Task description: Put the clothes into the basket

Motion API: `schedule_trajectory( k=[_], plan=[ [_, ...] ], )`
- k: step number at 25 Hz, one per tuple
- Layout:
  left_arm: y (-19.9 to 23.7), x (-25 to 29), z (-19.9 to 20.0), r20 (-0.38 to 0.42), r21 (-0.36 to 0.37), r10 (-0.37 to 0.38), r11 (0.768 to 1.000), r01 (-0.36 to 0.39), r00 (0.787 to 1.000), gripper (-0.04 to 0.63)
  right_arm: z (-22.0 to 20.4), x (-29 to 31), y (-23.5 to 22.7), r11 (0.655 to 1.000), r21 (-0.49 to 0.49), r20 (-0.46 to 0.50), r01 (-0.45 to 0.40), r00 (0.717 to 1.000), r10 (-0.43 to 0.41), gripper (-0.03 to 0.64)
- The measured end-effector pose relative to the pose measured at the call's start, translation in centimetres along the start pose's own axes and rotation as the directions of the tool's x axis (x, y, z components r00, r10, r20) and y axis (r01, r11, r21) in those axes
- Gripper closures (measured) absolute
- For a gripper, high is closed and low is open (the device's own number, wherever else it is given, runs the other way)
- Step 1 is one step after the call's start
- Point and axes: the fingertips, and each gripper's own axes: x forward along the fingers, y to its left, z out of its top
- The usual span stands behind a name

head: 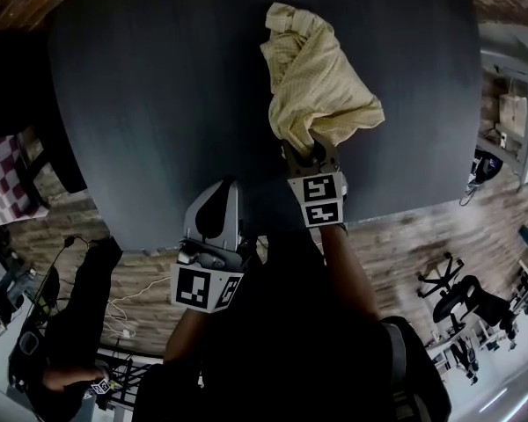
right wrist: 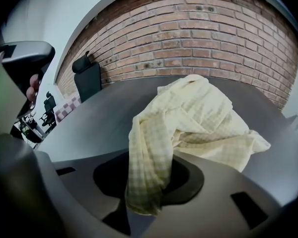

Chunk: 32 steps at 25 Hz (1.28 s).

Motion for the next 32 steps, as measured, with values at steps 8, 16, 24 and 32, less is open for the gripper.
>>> schedule_trajectory(
  k=[8,16,24,32],
  plan=[
    [-0.1,-1.8,1.4,0.022,0.031,-0.03,0.999,0.029,0.999,0.591,1.3,-2.2,1.5,1.0,0.016,0.055,0.001,0.998,-0.002,0.492],
    [-1.0,-4.6,2.8,0.037,0.07,-0.06,0.996,0.058,0.998,0.591,3.0,-6.6,3.0,0.998,0.055,0.128,0.01,0.992,-0.017,0.494],
    [-2.7,-7.8,3.4,0.041,0.098,-0.112,0.989,0.107,0.993,0.591,4.4,-12.2,4.9,0.991,0.13,0.21,0.023,0.976,-0.05,0.495],
    [-5.7,-11.7,3.1,0.04,0.142,-0.168,0.977,0.161,0.985,0.591,3.5,-17.7,6.9,0.983,0.182,0.278,0.002,0.959,-0.054,0.497]
  ],
)
